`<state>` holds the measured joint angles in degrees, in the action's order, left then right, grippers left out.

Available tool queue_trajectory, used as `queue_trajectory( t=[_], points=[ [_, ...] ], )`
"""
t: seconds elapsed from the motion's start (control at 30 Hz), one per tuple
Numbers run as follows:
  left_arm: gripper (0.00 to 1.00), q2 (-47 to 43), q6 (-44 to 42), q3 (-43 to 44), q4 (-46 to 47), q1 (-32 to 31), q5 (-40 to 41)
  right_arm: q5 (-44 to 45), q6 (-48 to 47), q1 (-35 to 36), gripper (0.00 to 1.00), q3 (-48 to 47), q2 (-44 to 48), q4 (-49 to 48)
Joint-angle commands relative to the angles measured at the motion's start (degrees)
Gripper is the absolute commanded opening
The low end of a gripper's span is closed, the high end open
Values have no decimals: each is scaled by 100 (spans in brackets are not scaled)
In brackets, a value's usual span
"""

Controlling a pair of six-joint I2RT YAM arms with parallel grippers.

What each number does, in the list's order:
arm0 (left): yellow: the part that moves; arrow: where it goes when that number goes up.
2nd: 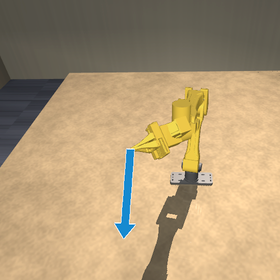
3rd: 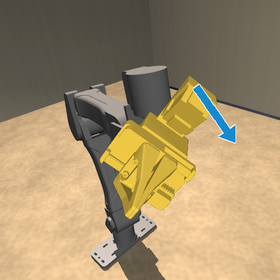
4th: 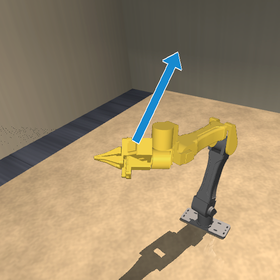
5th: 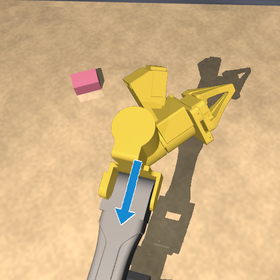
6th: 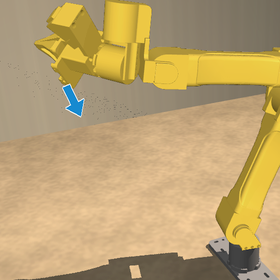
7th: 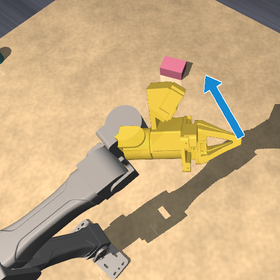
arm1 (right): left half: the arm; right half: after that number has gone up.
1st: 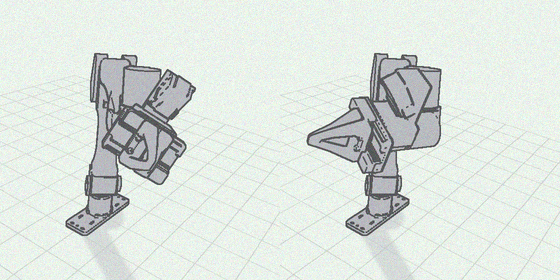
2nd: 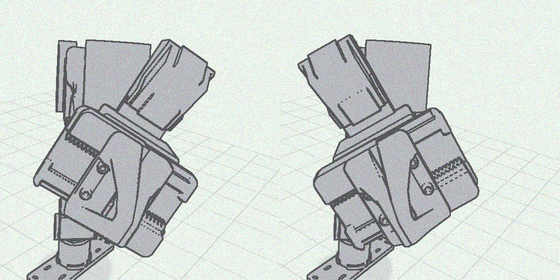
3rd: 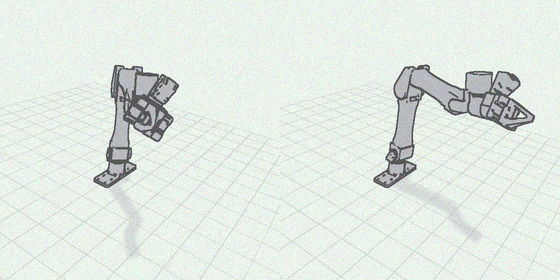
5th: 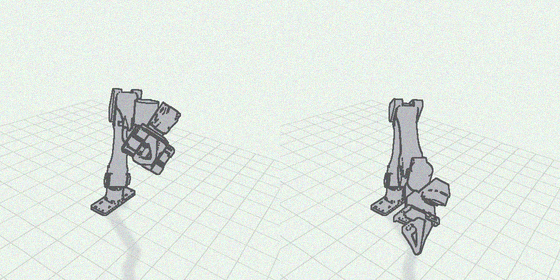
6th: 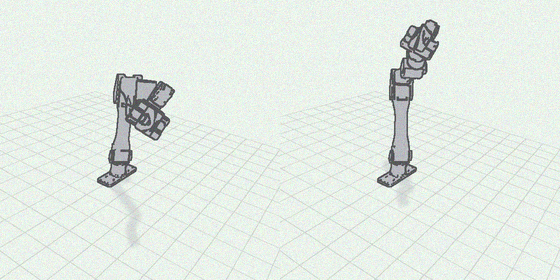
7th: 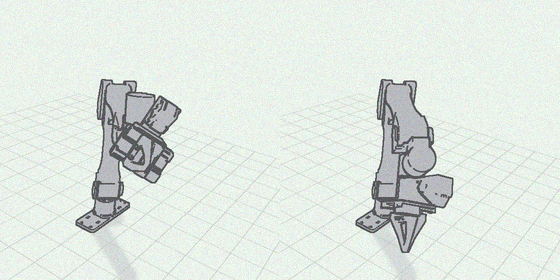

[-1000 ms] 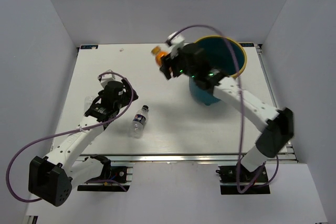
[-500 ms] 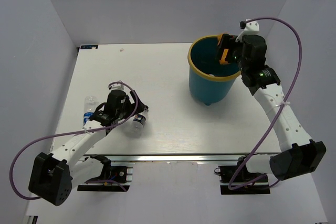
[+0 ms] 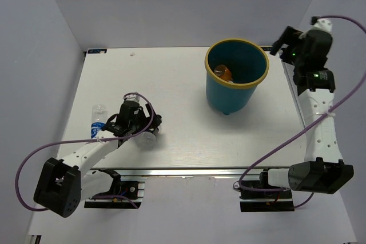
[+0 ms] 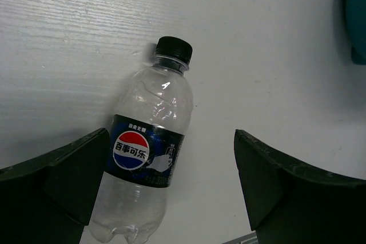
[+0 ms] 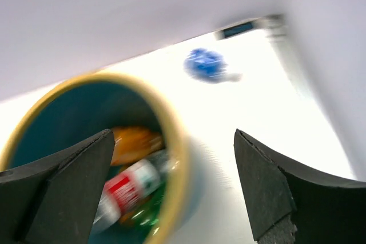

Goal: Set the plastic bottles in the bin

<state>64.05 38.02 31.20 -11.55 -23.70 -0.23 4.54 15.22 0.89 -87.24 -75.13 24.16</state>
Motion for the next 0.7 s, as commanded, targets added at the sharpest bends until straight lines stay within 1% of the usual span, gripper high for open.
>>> queue_trajectory(
  t=[0.0, 0.03, 0.1, 0.13, 0.17, 0.2, 0.23, 0.27, 0.3, 0.37, 0.4, 0.43, 0.47, 0.53, 0.57, 0.6, 0.63, 0.67],
  points=[
    [98, 19, -102, -53, 171, -3, -91, 476, 419, -580, 89, -232, 227, 343],
    [98, 63, -102, -61, 153, -3, -57, 783, 577, -772, 89, -180, 218, 474],
    [98, 99, -154, -114, 171, -20, 127, 1066, 858, -966, 89, 267, 280, 537],
    [98, 125, -172, -132, 206, -20, 137, 1372, 1034, -1115, 89, 513, 341, 589],
    [98, 142, -207, -140, 223, -29, 120, 1470, 1366, -1160, 89, 1124, 550, 581],
    [98, 169, -233, -141, 232, -73, 111, 1532, 1474, -1196, 89, 1496, 700, 485],
    [98, 195, -260, -149, 293, -82, 102, 1655, 1562, -1205, 89, 1882, 1032, 153],
    [98, 274, -304, -141, 303, -90, 93, 1691, 1667, -1213, 89, 2226, 1184, 28],
    [98, 318, -321, -132, 311, -99, 93, 1674, 1868, -1214, 90, 2838, 1342, -77],
    [98, 502, -365, -62, 320, -108, 172, 1560, 2045, -1214, 89, 3360, 1676, -262],
    [98, 573, -374, -27, 311, -117, 198, 1472, 2177, -1214, 89, 3807, 1773, -333],
    [98, 643, -392, 52, 294, -117, 225, 1141, 2230, -1205, 89, 4011, 1948, -403],
    [96, 757, -427, 88, 294, -117, 234, 937, 2248, -1213, 89, 4222, 2028, -604],
    [91, 845, -445, 132, 276, -134, 208, 769, 2274, -1214, 89, 4678, 2212, -685],
    [85, 881, -436, 149, 276, -161, 199, 794, 2327, -1214, 89, 4777, 2266, -641],
    [81, 898, -436, 149, 294, -170, 190, 768, 2353, -1214, 90, 4856, 2318, -623],
    [76, 899, -436, 149, 294, -178, 173, 699, 2354, -1214, 89, 5005, 2415, -589],
    [69, 899, -445, 202, 303, -187, 164, 620, 2354, -1214, 89, 5076, 2477, -588]
  ],
)
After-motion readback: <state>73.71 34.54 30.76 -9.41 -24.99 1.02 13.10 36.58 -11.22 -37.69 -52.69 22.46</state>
